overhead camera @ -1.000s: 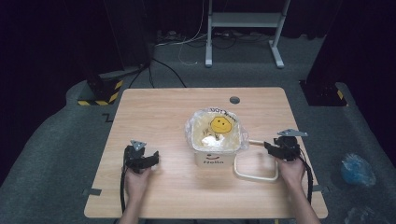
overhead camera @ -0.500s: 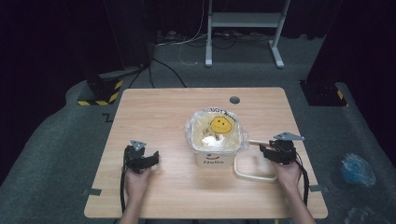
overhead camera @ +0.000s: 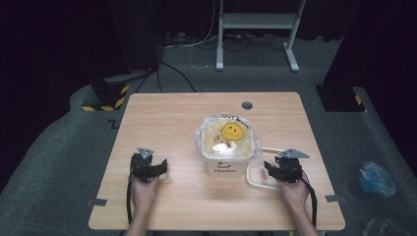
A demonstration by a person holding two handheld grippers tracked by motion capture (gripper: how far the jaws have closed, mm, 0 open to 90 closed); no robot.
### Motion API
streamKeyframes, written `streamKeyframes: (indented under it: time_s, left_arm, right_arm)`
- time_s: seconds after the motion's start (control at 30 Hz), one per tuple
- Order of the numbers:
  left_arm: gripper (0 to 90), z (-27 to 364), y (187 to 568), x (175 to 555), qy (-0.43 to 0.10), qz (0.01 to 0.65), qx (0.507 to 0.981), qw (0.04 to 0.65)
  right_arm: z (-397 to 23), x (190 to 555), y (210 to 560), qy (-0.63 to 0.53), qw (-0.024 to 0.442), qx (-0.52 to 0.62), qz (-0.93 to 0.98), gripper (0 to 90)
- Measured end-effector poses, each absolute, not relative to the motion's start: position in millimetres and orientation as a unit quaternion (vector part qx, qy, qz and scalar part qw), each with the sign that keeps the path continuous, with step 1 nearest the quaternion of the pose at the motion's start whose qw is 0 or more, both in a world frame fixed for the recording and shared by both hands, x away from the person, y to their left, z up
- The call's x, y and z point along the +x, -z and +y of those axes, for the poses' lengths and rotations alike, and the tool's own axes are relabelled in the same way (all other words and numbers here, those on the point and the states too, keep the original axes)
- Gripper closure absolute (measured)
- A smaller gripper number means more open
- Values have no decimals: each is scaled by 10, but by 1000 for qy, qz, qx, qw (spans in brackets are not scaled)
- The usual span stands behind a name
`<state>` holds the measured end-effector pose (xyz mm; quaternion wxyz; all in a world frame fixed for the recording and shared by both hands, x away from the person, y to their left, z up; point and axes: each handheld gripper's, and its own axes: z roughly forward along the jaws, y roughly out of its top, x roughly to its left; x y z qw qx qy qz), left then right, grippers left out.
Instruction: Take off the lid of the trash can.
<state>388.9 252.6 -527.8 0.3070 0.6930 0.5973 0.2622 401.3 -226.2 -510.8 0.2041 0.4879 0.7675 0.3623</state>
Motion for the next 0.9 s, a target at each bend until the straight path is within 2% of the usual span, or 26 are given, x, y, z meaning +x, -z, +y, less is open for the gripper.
streamKeyframes:
  time_s: [0.27, 0.43, 0.9]
  left_arm:
    - [210, 2525, 5278, 3888, -263, 597, 693, 307]
    - [212, 2524, 5277, 3881, -262, 598, 693, 307]
    - [214, 2526, 5275, 3875, -262, 597, 694, 307]
  right_arm:
    - [-2190, 3941, 5218, -357, 208, 488, 769, 463]
    - [-2127, 3908, 5235, -348, 228, 482, 772, 459]
    - [-2118, 3911, 5235, -346, 226, 486, 770, 428]
